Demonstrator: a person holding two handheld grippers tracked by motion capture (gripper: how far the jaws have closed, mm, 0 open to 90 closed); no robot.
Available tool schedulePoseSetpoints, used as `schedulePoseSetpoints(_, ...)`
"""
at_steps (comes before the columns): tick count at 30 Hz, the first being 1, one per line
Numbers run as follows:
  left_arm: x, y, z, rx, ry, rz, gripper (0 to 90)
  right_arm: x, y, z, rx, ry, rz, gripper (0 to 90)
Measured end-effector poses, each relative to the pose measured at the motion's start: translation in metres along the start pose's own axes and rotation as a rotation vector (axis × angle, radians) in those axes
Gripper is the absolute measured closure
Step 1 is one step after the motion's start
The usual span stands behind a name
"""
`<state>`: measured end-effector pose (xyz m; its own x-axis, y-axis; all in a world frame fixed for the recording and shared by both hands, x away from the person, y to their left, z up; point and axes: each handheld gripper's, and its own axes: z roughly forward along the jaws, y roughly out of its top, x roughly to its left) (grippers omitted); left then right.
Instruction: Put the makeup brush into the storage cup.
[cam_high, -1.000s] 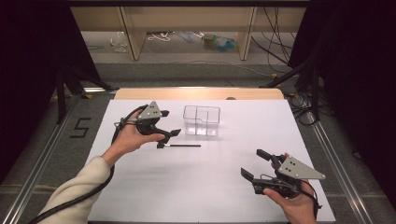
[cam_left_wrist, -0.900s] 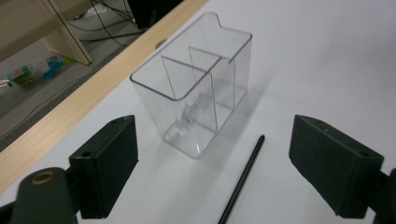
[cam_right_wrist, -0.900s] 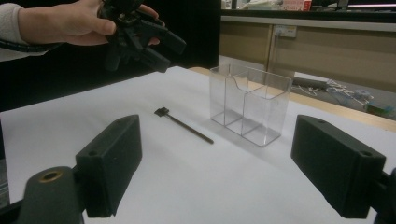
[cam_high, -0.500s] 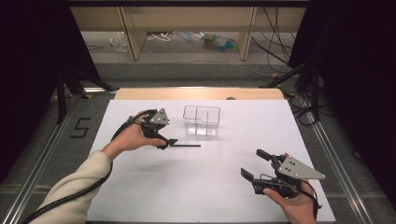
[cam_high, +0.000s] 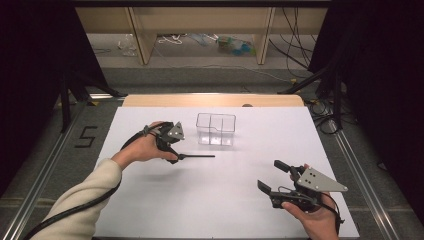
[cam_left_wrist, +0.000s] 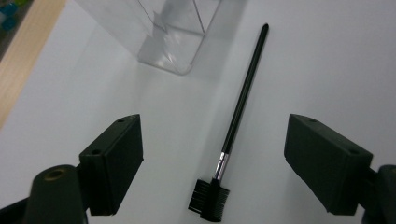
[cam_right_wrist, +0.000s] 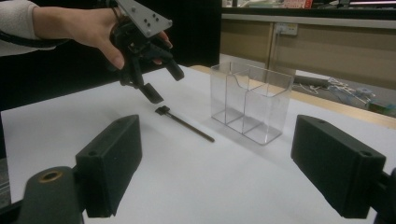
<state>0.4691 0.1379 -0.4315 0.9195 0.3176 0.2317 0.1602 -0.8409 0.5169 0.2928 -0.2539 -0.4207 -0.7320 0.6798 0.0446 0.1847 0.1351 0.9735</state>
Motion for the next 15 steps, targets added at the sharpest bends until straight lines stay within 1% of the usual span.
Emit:
schedulePoseSetpoints(1,0.0,0.0,0.001,0.012,0.001,0.01,20.5,0.0,0.0,0.0,0.0,0.0,0.0,17.5)
schedulePoseSetpoints(3,0.0,0.001,0.003,0.028,-0.01,0.019,21.5,0.0,0.0,0.0,-0.001,0.005,0.002,17.6)
schedulePoseSetpoints(4,0.001,0.001,0.004,0.04,-0.013,0.031,21.7,0.0,-0.001,0.001,-0.007,0.011,0.006,17.5)
schedulePoseSetpoints(5,0.001,0.001,0.006,0.054,-0.007,0.047,22.1,0.0,-0.001,0.001,0.007,0.002,0.001,17.5)
schedulePoseSetpoints(6,0.001,0.001,0.006,0.054,-0.007,0.047,22.9,0.0,-0.001,0.001,0.007,0.002,0.001,17.5)
schedulePoseSetpoints(7,0.002,0.002,0.007,0.084,-0.011,0.083,22.9,0.0,-0.001,0.001,0.006,0.002,0.0,17.5)
schedulePoseSetpoints(9,0.002,0.001,0.01,0.106,-0.011,0.095,24.1,0.0,-0.001,0.001,0.007,0.003,0.001,17.5)
schedulePoseSetpoints(11,0.002,0.001,0.012,0.122,-0.015,0.104,26.3,0.0,-0.001,0.002,-0.012,0.012,0.013,17.5)
schedulePoseSetpoints(12,0.002,0.001,0.014,0.129,-0.02,0.111,28.1,0.0,-0.001,0.0,0.008,0.003,0.003,17.5)
schedulePoseSetpoints(13,0.002,0.001,0.015,0.135,-0.024,0.116,28.1,0.0,-0.001,0.0,0.008,0.003,0.003,17.5)
schedulePoseSetpoints(15,0.002,0.001,0.018,0.16,-0.028,0.142,29.3,0.0,-0.001,0.001,0.007,0.003,0.001,17.5)
